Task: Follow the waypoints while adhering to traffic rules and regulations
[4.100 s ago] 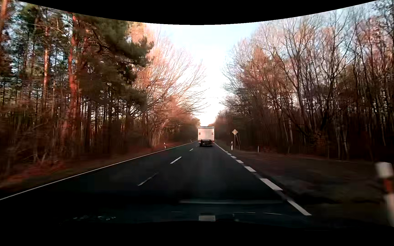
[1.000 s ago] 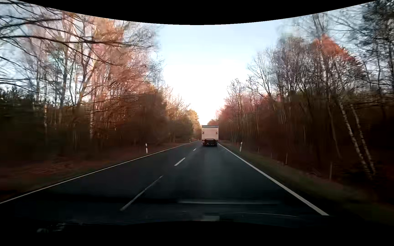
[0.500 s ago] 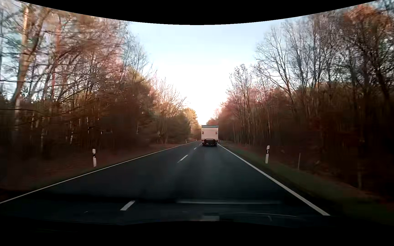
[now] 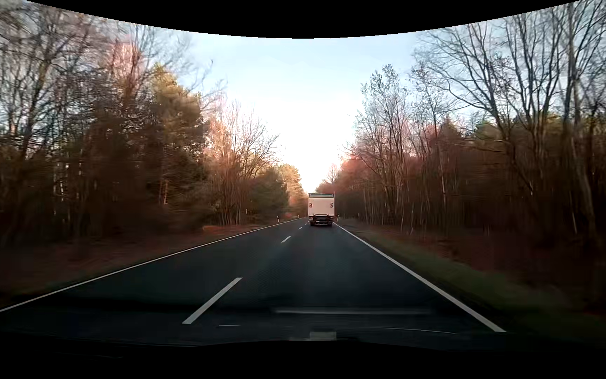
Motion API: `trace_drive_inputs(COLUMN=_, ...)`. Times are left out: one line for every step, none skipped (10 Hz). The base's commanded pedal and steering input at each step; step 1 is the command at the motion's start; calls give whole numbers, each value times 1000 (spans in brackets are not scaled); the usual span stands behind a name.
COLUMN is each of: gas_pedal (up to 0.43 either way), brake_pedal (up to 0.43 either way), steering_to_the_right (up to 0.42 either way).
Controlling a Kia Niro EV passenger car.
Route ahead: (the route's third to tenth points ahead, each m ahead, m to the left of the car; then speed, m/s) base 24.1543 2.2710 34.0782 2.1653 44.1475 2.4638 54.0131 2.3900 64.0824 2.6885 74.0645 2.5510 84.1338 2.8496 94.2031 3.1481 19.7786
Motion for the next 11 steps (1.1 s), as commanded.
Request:
trace_drive_inputs(gas_pedal=130, brake_pedal=0, steering_to_the_right=0)
trace_drive_inputs(gas_pedal=130, brake_pedal=0, steering_to_the_right=0)
trace_drive_inputs(gas_pedal=130, brake_pedal=0, steering_to_the_right=0)
trace_drive_inputs(gas_pedal=130, brake_pedal=0, steering_to_the_right=0)
trace_drive_inputs(gas_pedal=130, brake_pedal=0, steering_to_the_right=0)
trace_drive_inputs(gas_pedal=130, brake_pedal=0, steering_to_the_right=0)
trace_drive_inputs(gas_pedal=130, brake_pedal=0, steering_to_the_right=0)
trace_drive_inputs(gas_pedal=130, brake_pedal=0, steering_to_the_right=0)
trace_drive_inputs(gas_pedal=130, brake_pedal=0, steering_to_the_right=0)
trace_drive_inputs(gas_pedal=130, brake_pedal=0, steering_to_the_right=-1)
trace_drive_inputs(gas_pedal=130, brake_pedal=0, steering_to_the_right=-1)
